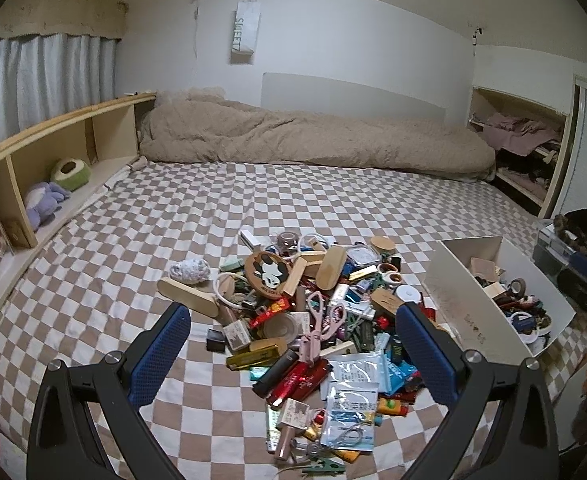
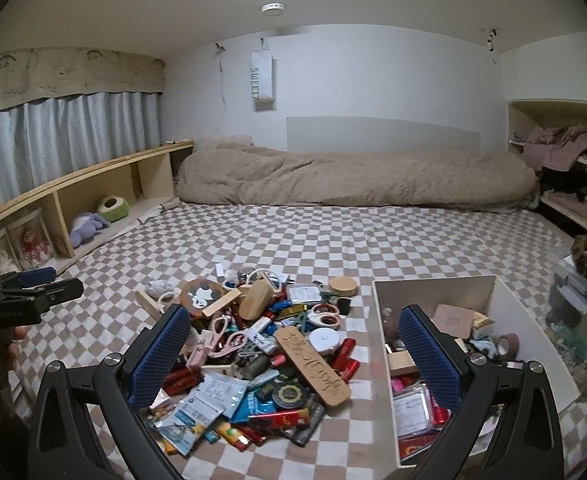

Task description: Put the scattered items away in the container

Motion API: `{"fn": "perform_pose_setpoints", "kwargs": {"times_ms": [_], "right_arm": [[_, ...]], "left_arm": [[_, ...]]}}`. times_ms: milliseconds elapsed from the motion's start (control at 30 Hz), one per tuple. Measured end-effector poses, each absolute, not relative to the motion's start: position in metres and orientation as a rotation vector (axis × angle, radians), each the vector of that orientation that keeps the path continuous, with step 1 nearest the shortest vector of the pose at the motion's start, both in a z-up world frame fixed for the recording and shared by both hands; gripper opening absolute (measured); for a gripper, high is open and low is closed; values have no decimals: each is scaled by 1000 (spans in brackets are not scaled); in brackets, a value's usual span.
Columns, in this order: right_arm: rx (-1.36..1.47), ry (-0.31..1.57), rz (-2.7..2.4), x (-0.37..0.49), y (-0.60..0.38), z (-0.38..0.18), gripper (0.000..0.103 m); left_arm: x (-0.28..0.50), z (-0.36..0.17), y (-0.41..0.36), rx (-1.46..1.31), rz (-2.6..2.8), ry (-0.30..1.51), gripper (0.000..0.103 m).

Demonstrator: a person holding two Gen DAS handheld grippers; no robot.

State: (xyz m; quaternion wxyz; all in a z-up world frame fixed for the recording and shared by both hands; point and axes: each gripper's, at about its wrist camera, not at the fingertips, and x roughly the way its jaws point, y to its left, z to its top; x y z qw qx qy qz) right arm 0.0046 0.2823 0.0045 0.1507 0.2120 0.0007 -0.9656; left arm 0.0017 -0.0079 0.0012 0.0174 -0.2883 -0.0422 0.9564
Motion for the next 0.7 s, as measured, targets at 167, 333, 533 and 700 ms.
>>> {"fn": "perform_pose_setpoints", "kwargs": {"times_ms": [167,333,533,700], "right_arm": [[612,-31,-2745,-1,278,-5,103],[643,-46,-2731,-8,272,-21,103],[723,-47,-2693,-17,262,-52,103],[807,38,-2639,-21,243,-81,103]], "left_arm": [[-1,-2,-5,-915,2940,-122,103],[-3,-8,-1,-921,2932,-99,103],[-6,-13,-4,-928,2917,-126,103],[-9,-22,-1,-971,2884,-134,103]]}}
